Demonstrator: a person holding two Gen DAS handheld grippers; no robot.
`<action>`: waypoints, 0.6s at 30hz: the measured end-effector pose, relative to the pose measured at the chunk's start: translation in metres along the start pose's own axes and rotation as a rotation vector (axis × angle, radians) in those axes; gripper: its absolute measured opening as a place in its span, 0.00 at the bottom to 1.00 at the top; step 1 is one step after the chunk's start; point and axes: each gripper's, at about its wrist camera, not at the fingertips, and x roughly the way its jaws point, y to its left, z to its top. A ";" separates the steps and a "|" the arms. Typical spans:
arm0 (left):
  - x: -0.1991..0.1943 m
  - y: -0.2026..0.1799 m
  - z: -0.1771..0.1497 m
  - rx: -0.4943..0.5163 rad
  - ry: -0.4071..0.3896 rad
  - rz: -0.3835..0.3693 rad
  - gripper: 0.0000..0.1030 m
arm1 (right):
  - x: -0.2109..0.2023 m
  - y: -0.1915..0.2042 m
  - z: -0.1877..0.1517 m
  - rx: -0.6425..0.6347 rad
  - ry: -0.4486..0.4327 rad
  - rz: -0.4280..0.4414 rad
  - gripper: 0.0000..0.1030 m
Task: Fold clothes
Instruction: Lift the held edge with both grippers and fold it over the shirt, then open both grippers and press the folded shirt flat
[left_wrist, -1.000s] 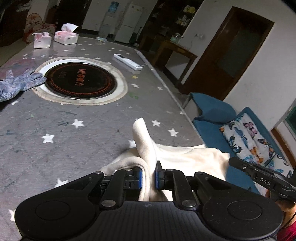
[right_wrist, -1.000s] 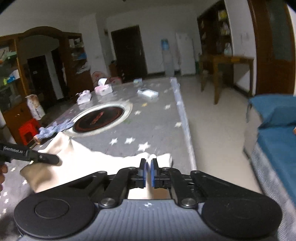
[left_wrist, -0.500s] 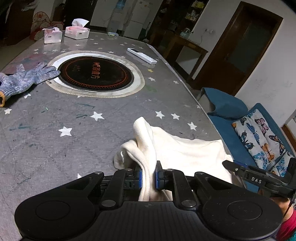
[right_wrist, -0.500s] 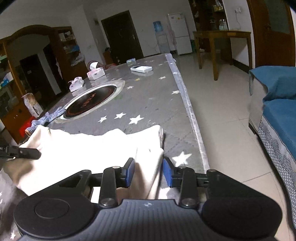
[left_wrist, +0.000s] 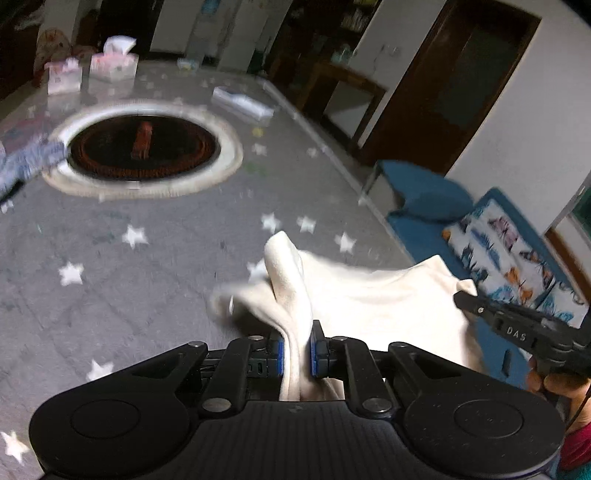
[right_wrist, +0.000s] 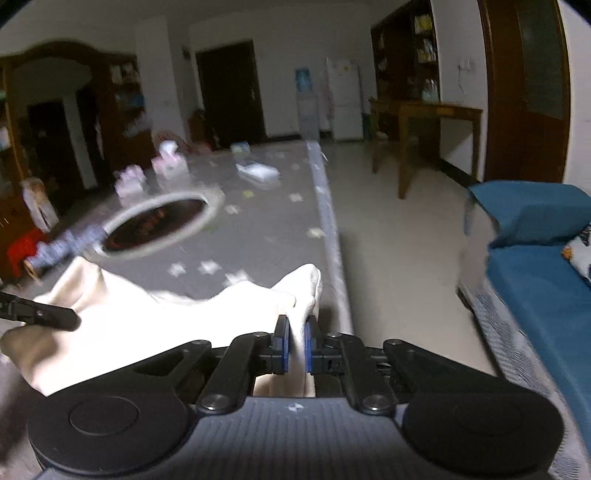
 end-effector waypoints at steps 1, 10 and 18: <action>0.002 0.002 -0.002 -0.001 0.010 0.009 0.17 | 0.004 -0.002 -0.003 -0.004 0.023 -0.010 0.08; -0.021 0.009 0.010 0.033 -0.078 0.103 0.27 | -0.003 0.005 0.006 -0.038 -0.011 0.012 0.12; 0.011 -0.014 0.021 0.092 -0.038 -0.011 0.26 | 0.019 0.029 0.020 -0.056 0.016 0.125 0.12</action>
